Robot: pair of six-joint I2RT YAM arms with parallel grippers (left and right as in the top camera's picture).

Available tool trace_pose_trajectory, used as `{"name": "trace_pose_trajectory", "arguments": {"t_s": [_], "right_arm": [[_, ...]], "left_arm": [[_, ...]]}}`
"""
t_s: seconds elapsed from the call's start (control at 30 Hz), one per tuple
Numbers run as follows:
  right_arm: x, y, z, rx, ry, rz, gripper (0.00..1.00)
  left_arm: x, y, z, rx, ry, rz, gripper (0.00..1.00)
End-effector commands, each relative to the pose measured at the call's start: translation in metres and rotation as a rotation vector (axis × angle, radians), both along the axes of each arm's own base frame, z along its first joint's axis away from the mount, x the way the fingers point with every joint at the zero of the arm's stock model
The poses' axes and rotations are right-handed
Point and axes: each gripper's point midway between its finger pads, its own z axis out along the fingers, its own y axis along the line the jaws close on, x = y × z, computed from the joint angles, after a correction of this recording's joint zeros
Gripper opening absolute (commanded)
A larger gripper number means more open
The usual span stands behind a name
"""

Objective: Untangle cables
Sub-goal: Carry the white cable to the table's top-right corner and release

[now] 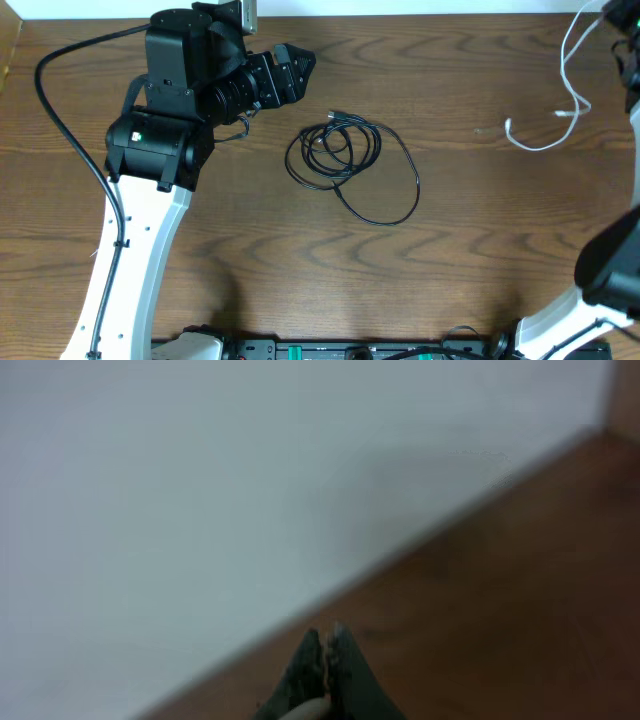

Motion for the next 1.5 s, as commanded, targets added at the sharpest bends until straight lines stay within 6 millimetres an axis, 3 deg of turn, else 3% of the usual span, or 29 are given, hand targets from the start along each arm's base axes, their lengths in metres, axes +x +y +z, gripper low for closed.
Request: {"name": "trace_pose_trajectory", "arguments": {"t_s": [0.0,0.13,0.4,0.53,0.67,0.83,0.93,1.1,1.13,1.2,1.23,1.3,1.4,1.47], "right_arm": [[0.005,-0.034,-0.023,-0.097,0.102,-0.037,0.01],[0.013,-0.046,-0.020,-0.084,0.178,0.000,0.01],[0.017,-0.074,0.036,-0.157,0.154,-0.034,0.01],[0.014,-0.095,0.054,-0.204,0.108,-0.086,0.01],[0.015,-0.114,0.051,-0.260,0.112,-0.135,0.01],[0.028,-0.131,0.018,-0.323,0.159,-0.160,0.01],[0.037,-0.139,-0.019,-0.322,0.213,-0.164,0.01],[0.040,-0.140,-0.098,-0.263,0.356,-0.132,0.01],[0.039,-0.139,-0.113,-0.251,0.386,-0.125,0.05],[0.034,-0.137,-0.137,-0.222,0.444,-0.110,0.35],[0.031,-0.135,-0.145,-0.209,0.467,-0.102,0.63],[0.023,-0.132,-0.154,-0.188,0.512,-0.091,0.85],[0.012,-0.126,-0.158,-0.169,0.560,-0.070,0.98],[0.003,-0.119,-0.161,-0.148,0.601,-0.044,0.99]], "left_arm": [[0.003,0.003,0.000,0.018,-0.011,0.008,0.80],[0.003,0.003,0.000,0.018,-0.011,0.008,0.80],[0.003,0.003,0.000,0.018,-0.011,0.008,0.80],[0.003,0.003,0.000,0.018,-0.011,0.007,0.80],[0.004,0.003,-0.001,0.018,-0.009,0.008,0.80],[0.006,0.002,-0.006,0.020,0.003,0.007,0.80],[0.009,0.001,-0.010,0.022,0.015,0.007,0.80],[0.013,0.000,-0.018,0.018,0.040,0.012,0.80],[0.014,0.000,-0.019,0.016,0.044,0.013,0.80],[0.015,0.000,-0.021,0.017,0.049,0.013,0.80],[0.015,0.000,-0.021,0.018,0.049,0.013,0.80],[0.015,0.000,-0.021,0.018,0.049,0.014,0.80],[0.015,0.000,-0.021,0.018,0.049,0.014,0.80],[0.015,0.000,-0.021,0.018,0.049,0.014,0.80]]}}
